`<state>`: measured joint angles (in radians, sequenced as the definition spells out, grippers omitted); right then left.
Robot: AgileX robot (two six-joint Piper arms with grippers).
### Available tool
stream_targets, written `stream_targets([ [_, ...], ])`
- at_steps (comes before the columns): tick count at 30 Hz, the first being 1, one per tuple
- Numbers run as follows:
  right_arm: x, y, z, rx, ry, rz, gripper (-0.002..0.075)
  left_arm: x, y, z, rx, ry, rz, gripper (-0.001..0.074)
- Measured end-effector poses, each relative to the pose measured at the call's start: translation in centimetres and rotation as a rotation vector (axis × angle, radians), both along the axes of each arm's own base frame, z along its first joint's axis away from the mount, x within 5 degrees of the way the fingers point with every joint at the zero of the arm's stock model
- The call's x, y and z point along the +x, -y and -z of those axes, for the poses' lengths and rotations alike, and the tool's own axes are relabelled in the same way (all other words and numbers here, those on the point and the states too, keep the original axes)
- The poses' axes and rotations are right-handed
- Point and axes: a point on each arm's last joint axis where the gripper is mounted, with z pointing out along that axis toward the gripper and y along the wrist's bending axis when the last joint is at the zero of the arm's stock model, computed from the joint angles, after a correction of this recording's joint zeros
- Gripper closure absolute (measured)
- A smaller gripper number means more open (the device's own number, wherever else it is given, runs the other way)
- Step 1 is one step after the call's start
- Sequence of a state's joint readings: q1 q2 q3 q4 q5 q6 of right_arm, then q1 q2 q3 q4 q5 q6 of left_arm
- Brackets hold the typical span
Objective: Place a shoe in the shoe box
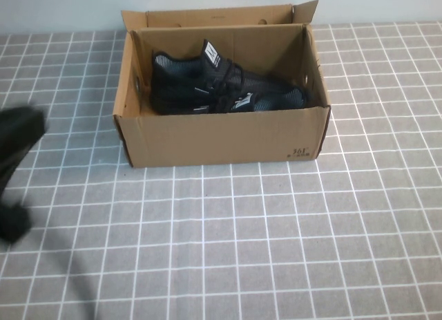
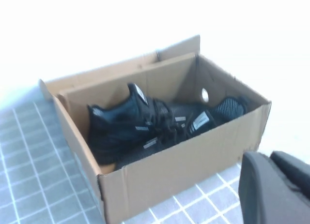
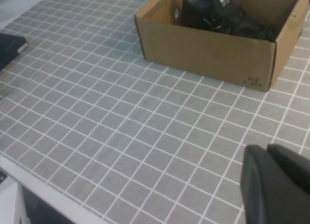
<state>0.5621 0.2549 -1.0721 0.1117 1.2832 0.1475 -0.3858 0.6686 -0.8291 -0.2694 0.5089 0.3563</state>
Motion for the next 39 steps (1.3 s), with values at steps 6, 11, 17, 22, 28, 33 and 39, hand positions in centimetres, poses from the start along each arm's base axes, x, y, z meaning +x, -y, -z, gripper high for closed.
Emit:
stream_targets([
  [6, -0.4, 0.2, 0.3, 0.024, 0.065, -0.005, 0.0742, -5.2, -2.4, 4.5, -0.074, 0.149, -0.028, 0.0736],
  [11, 1.6, -1.3, 1.6, 0.079, 0.096, -0.028, 0.0743, -7.4, -3.5, 8.6, -0.097, 0.242, -0.050, 0.0736],
  [17, 5.5, -3.6, 5.1, 0.120, 0.203, -0.013, 0.0742, -6.8, -3.6, 14.2, -0.035, 0.249, -0.082, 0.0736],
  [22, 8.0, -4.5, 8.3, 0.200, 0.274, 0.055, 0.0742, -6.0, -3.5, 17.8, -0.015, 0.219, -0.100, 0.0736],
  [28, 9.6, -5.0, 12.4, 0.209, 0.273, 0.106, 0.0742, -6.0, -3.4, 20.4, 0.036, 0.107, -0.083, 0.0736],
  [33, 10.0, -5.3, 16.2, 0.149, 0.180, 0.107, 0.0742, -6.3, -3.3, 21.6, 0.096, -0.018, -0.052, 0.0736],
  [39, 10.1, -5.3, 20.8, 0.070, 0.069, 0.109, 0.0742, -6.5, -3.3, 21.9, 0.118, -0.051, -0.043, 0.0736],
])
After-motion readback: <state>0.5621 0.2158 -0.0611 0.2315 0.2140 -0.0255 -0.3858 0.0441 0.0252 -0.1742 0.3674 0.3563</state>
